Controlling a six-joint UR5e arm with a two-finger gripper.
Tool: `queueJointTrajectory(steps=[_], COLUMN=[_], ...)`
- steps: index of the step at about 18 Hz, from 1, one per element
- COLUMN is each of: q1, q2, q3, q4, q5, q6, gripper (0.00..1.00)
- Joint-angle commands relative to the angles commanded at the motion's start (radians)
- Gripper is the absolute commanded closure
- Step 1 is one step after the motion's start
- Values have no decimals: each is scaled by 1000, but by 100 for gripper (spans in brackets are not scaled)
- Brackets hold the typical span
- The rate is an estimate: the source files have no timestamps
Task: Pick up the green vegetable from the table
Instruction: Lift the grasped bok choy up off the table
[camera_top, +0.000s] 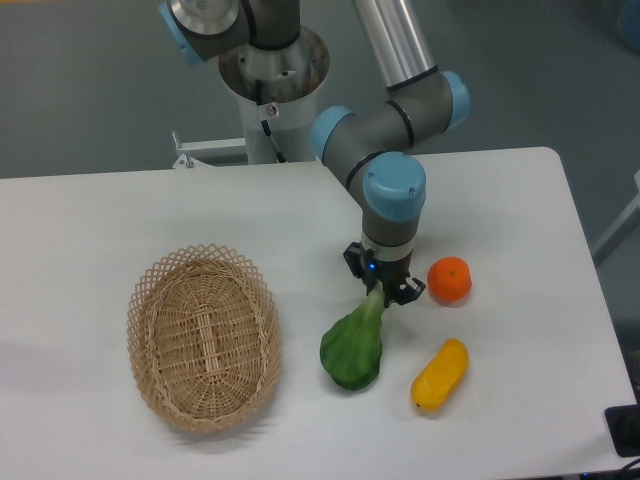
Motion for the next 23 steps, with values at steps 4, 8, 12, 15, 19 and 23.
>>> queueJointTrajectory(steps=[4,8,12,15,19,23], q1=[8,31,74,92,138,170], q2=[44,81,120,146,187,209], q3=[63,94,123,143,150,152], q4=[-14,-24,-103,-155,-236,-287], q5=[-5,-52,-89,-89,-89,-89], q6=[3,3,15,50,145,242], gripper=[74,74,74,74,74,74])
